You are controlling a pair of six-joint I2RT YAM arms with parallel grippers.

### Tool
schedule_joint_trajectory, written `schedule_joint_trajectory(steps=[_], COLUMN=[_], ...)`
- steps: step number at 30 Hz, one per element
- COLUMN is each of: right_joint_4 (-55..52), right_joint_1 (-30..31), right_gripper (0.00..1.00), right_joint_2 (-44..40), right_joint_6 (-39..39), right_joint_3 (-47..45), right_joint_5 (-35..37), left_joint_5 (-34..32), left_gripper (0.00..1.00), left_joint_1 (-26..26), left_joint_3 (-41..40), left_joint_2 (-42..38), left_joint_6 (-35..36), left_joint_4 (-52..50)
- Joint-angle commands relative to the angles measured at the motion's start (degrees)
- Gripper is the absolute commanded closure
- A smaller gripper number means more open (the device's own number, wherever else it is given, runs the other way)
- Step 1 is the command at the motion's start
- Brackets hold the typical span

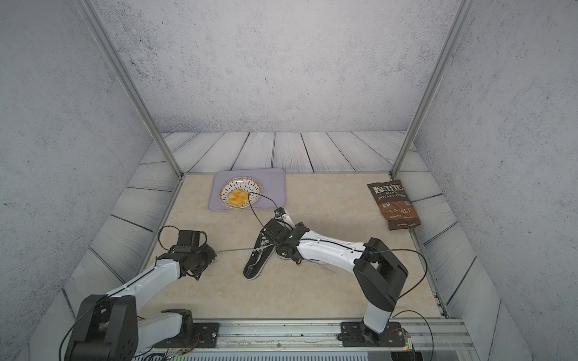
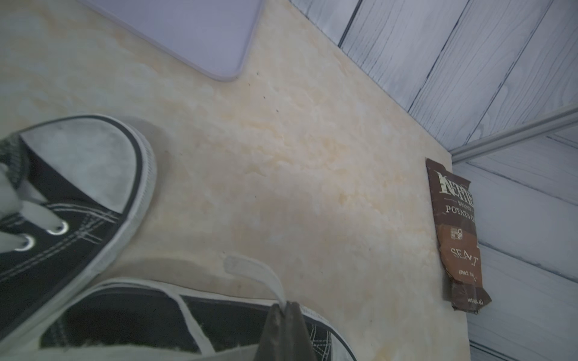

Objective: Tie the shoes
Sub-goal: Tie the shoelace on the shoe, then move the shoe to the center of the board.

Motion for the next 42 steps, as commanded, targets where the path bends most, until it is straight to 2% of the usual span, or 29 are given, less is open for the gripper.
schedule_joint_trajectory(steps=[1,9,12,16,21,23,26,33,37,42], right_joint_4=[-5.36,-11.3,-11.31,-6.78,2.8,5.32,7.37,13.56,16.1,18.8], right_joint_1=[-0.44,-0.64,-0.18,1.81,2.43,2.43,1.97,-1.33,-5.22,-9.78], right_gripper=[1.0,1.0,1.0,1.0,1.0,1.0,1.0,1.0,1.0,1.0], right_joint_2=[-5.11,-7.57,-9.77,-12.6,-12.1,-9.8,-5.3,2.11,5.07,6.84], right_joint_6=[5.73,13.79,13.88,14.25,13.02,12.83,11.65,8.29,5.29,0.39], right_joint_3=[-1.87,-7.23,-8.1,-12.06,-17.65,-18.4,-17.2,-14.09,-12.68,-11.19], right_joint_5=[0.01,-4.42,-12.86,-23.21,-32.15,-30.96,-24.35,-13.97,-10.52,-9.44], left_joint_5=[1.99,2.64,3.92,9.31,12.88,12.76,13.6,20.8,21.95,19.69], left_gripper=[1.0,1.0,1.0,1.0,1.0,1.0,1.0,1.0,1.0,1.0], left_joint_1=[2.51,5.6,5.53,3.89,0.3,-0.94,-2.66,-9.54,-13.13,-14.02], left_joint_3=[1.29,3.25,3.34,2.38,1.26,0.76,0.57,2.07,3.14,3.87], left_joint_2=[3.66,8.6,8.8,10.34,12.26,12.32,12.94,17.77,20.13,19.39], left_joint_6=[1.19,2.73,3.61,3.55,3.93,3.94,4.21,4.29,3.84,3.22], left_joint_4=[3.48,4.32,4.13,5.17,5.13,5.02,5.59,10.2,12.06,10.67])
